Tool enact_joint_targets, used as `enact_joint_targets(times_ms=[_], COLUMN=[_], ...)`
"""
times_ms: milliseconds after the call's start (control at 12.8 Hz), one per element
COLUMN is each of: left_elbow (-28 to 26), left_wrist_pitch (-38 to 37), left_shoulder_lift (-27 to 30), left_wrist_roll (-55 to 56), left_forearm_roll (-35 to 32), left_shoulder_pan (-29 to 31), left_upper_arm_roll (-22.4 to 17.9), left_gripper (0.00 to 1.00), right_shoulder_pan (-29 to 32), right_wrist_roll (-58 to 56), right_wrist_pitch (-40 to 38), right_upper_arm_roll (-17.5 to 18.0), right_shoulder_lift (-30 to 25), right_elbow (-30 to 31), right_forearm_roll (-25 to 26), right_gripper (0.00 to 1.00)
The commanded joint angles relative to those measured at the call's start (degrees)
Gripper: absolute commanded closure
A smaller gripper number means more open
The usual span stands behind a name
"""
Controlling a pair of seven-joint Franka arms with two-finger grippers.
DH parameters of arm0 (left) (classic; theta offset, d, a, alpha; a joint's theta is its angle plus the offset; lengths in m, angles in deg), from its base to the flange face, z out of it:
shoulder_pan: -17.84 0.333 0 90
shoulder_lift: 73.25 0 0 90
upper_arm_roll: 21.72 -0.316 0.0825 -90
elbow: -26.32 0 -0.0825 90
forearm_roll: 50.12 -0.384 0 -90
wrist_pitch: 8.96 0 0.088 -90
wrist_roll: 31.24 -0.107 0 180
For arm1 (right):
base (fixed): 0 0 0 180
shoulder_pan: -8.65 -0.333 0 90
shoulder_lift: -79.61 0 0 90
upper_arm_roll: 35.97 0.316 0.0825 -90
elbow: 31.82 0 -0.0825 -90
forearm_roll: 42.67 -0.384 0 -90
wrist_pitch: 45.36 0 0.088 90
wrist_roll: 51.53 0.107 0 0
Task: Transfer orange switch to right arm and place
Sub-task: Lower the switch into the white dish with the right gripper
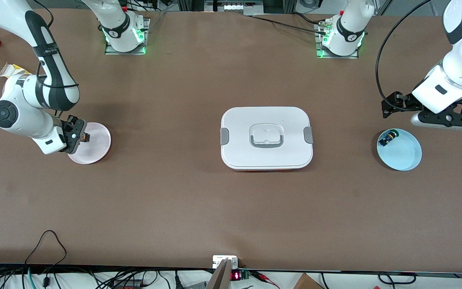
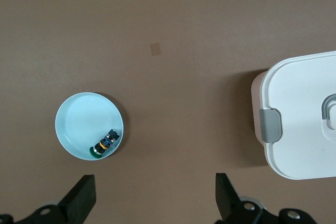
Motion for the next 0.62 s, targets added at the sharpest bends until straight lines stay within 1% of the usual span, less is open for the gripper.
enact_joint_targets(times_ms=[0,234,546], left_elbow=[2.09,2.27,2.88], left_wrist_pitch=[-1.4,-1.93,-2.28], left_shoulder_lift=[-0.23,-0.4,-0.4], left_wrist_roll=[0.71,0.71,0.36], left_forearm_roll=[-0.31,-0.31,-0.4], left_shoulder_pan=[-0.42,-0.24,-0.42], left_upper_arm_roll=[0.05,-0.13,0.05], left_gripper=[0.0,0.0,0.0], right_shoulder_pan=[0.84,1.1,1.55], right_wrist_roll=[-3.4,-6.74,-6.83], right_wrist_pitch=[5.88,11.41,15.91], right_upper_arm_roll=[-0.11,-0.29,-0.29], right_shoulder_lift=[-0.04,0.66,2.6], right_elbow=[3.19,5.74,6.1], right_forearm_roll=[0.88,0.88,0.88], right_gripper=[0.75,0.75,0.74])
